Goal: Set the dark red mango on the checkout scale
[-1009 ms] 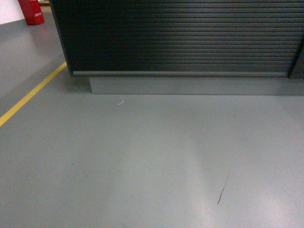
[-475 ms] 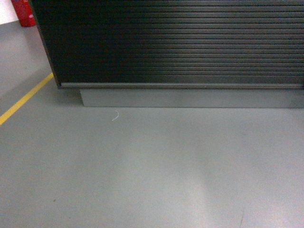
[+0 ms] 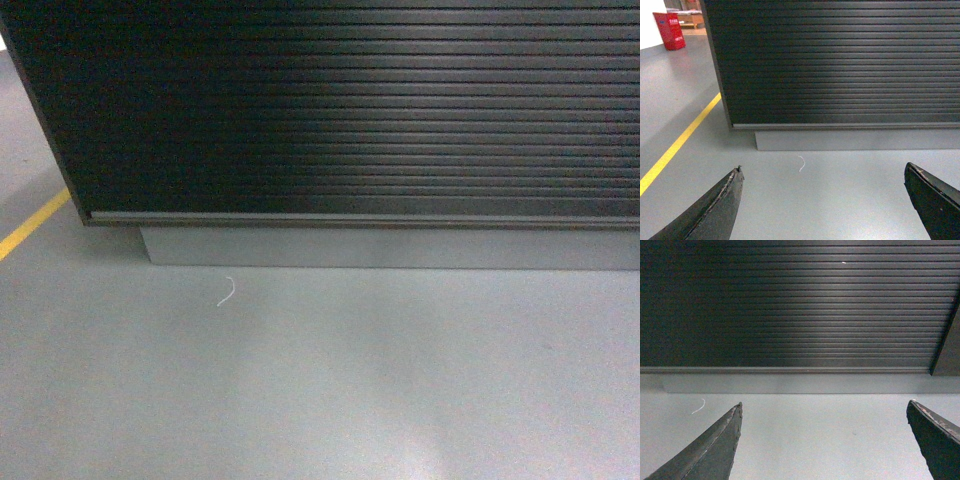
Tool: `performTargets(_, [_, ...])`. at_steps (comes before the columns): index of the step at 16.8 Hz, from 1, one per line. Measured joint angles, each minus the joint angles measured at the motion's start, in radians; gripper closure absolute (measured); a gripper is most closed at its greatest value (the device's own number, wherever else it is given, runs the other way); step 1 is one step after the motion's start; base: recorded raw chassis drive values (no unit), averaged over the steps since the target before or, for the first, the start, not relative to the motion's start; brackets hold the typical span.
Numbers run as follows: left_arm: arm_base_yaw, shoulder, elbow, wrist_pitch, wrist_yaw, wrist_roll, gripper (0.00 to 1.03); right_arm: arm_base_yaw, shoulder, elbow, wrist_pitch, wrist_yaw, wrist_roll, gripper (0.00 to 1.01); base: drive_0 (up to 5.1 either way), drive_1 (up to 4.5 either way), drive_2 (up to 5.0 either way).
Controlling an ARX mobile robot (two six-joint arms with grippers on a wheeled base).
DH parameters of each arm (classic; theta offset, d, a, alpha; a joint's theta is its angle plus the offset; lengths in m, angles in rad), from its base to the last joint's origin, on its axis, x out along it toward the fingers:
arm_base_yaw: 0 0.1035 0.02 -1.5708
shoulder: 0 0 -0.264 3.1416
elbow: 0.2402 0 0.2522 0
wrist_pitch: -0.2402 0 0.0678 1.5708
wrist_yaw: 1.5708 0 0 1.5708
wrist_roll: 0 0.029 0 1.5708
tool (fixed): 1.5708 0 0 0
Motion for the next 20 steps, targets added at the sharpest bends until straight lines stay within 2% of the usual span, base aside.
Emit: performTargets(20, [0.0, 0.0, 0.0, 0.002, 0.001, 0.0, 0.05, 0.0, 0.0, 0.0, 0.001, 0.0, 0.0, 0.03, 0.0, 4.28, -4.3])
